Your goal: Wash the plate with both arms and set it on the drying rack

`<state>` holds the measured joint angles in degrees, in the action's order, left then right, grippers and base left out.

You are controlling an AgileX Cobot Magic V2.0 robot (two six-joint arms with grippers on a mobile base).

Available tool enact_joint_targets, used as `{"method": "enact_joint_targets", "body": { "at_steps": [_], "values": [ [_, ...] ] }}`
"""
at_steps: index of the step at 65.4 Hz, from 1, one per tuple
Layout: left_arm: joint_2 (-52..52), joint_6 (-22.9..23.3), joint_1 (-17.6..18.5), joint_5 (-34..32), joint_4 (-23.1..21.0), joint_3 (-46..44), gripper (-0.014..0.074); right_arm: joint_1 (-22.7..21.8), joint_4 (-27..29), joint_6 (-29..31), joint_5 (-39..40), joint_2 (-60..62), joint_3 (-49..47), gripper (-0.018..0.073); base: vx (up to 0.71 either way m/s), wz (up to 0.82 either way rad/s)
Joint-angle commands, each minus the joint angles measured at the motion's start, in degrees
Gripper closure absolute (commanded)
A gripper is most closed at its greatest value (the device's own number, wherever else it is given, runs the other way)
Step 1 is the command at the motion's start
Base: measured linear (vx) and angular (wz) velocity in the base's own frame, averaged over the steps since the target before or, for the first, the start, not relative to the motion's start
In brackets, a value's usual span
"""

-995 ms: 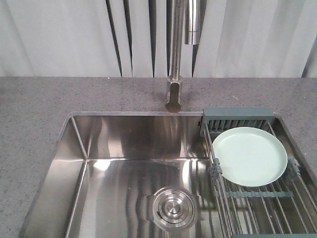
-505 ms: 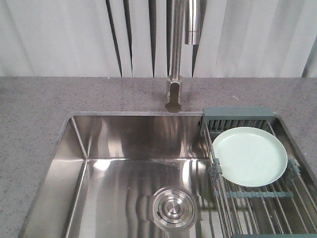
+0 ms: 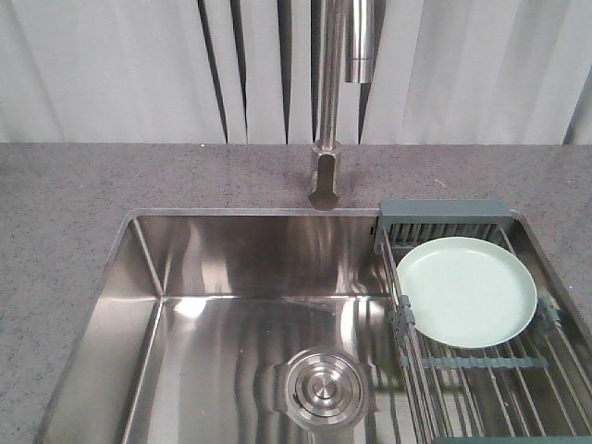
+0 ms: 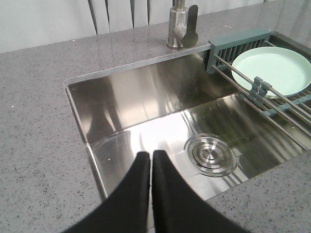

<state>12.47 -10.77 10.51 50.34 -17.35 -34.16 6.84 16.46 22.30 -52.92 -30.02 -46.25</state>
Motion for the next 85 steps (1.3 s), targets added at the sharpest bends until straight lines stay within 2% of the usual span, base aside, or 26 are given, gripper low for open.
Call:
{"method": "enact_joint_targets", "body": {
  "at_steps": [1,15,18,23,31,34,40,52,56,62,72,85],
  "values": [
    [0.81,0.56,0.31,-3.49,-1.24,-1.32,0.0593,-0.26,0.82,0.5,3.8,-0.38,-1.24,0.057,0.0,0.0],
    [0.76,-0.6,0.31,-5.38,0.08,1.02,0.0593,-0.26,0.82,0.5,3.63,-0.38,-1.24,0.057,0.0,0.0],
    [0.63,-1.02,0.31,-8.58,1.17,2.7,0.0593,-0.26,0.82,0.5,3.63,-0.38,-1.24,0.057,0.0,0.0],
    [-0.6,-0.96,0.31,-17.1,3.39,7.44,0.0593,-0.26,0.82,0.5,3.63,-0.38,-1.24,0.057,0.0,0.0],
    [-4.49,0.77,0.31,-36.63,6.49,17.81,0.0593,-0.26,0.82,0.5,3.63,-0.38,-1.24,0.057,0.0,0.0],
    [-6.39,2.1,0.31,-41.61,7.21,22.3,0.0593,-0.26,0.82,0.5,3.63,-0.38,-1.24,0.057,0.0,0.0],
    [-10.62,4.85,0.31,-46.3,9.45,28.96,0.0593,-0.26,0.82,0.5,3.63,-0.38,-1.24,0.057,0.0,0.0],
    [-14.1,8.12,0.19,-49.02,12.83,37.33,0.0593,-0.26,0.82,0.5,3.58,-0.44,-1.24,0.057,0.0,0.0],
    [-14.1,8.5,-0.06,-45.84,14.13,37.14,0.0593,-0.26,0.82,0.5,3.58,-0.44,-1.24,0.057,0.0,0.0],
    [-14.1,8.56,-1.36,-45.91,15.61,37.2,0.0593,-0.26,0.82,0.5,3.58,-0.44,-1.24,0.057,0.0,0.0],
    [-14.1,8.61,-4.31,-45.89,15.27,37.2,0.0593,-0.26,0.82,0.5,3.58,-0.49,-1.24,0.057,0.0,0.0],
    [-14.1,9.62,-4.85,-45.89,15.28,37.2,0.0593,-0.26,0.82,0.5,3.64,-0.48,-1.24,0.057,0.0,0.0]
  ]
}}
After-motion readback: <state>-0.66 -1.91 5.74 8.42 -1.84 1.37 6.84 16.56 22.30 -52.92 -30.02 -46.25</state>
